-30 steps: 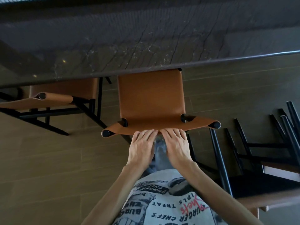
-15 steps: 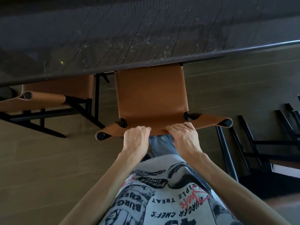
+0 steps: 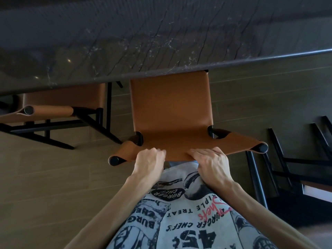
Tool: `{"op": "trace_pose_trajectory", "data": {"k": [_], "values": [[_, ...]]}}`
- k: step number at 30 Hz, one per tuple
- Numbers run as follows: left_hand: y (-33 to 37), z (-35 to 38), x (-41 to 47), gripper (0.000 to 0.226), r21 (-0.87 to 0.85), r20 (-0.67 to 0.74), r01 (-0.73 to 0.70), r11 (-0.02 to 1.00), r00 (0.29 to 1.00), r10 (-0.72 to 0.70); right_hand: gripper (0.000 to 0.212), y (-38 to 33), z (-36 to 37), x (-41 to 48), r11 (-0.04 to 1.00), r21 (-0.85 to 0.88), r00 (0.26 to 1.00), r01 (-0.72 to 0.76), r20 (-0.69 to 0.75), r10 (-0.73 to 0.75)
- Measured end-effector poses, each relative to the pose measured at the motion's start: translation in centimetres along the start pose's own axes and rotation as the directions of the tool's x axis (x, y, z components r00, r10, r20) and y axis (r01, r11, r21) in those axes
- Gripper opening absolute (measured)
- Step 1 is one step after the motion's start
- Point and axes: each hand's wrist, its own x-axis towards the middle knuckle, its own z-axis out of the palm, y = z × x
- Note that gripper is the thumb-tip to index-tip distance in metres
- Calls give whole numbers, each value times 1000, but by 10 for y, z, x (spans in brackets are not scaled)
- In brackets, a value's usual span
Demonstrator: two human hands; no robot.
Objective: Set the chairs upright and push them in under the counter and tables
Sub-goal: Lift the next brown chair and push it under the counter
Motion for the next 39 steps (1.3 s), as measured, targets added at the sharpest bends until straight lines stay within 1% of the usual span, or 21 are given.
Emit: {"op": "trace_pose_trajectory", "data": {"k": [1,3,6,10,13,15,17,20,23,30,32,34,37,39], "values": [[0,-1,1,28,6,13,-6,1000,1000,6,31,1,0,0,1000,3,1000,-5,-10,5],[-2,-3,3,31,16,23,-11,1000,1000,11,38,0,-2,3,1000,21,1000,-17,-6,17],[-7,-15,10,34,10,22,-10,1000,1000,10,33,-2,-11,13,1000,19,1000,-22,-19,22],[-11,-27,18,33,0,34,-18,1000,999,18,32,-4,-21,27,998,23,998,-63,14,63],[-15,-36,27,35,-6,15,-28,1000,999,28,31,-5,-27,41,996,22,996,-85,31,84],[-21,-42,33,36,-31,8,-21,999,1000,22,43,-6,-32,53,995,22,994,-100,56,99],[-27,-48,38,39,-37,2,-9,999,1000,10,49,-10,-37,63,994,30,992,-109,64,106],[-36,-55,43,41,-69,3,13,998,1000,-13,49,-13,-41,79,993,41,991,-114,81,110],[-45,-62,49,41,-91,10,24,996,1000,-23,38,-14,-42,92,993,33,990,-115,84,112],[-62,-85,69,28,-133,55,26,991,998,-19,40,-17,-52,124,992,49,990,-115,86,110],[-67,-90,75,27,-160,46,26,987,999,-19,45,-19,-55,134,993,49,990,-111,88,107],[-71,-93,81,29,-162,32,21,987,999,-16,51,-19,-58,141,992,56,989,-112,105,105],[-77,-97,90,40,-170,9,8,985,1000,-6,41,-17,-59,151,992,45,986,-119,123,112],[-82,-99,94,41,-164,7,8,986,1000,-7,42,-16,-59,157,991,49,984,-121,138,113]]}}
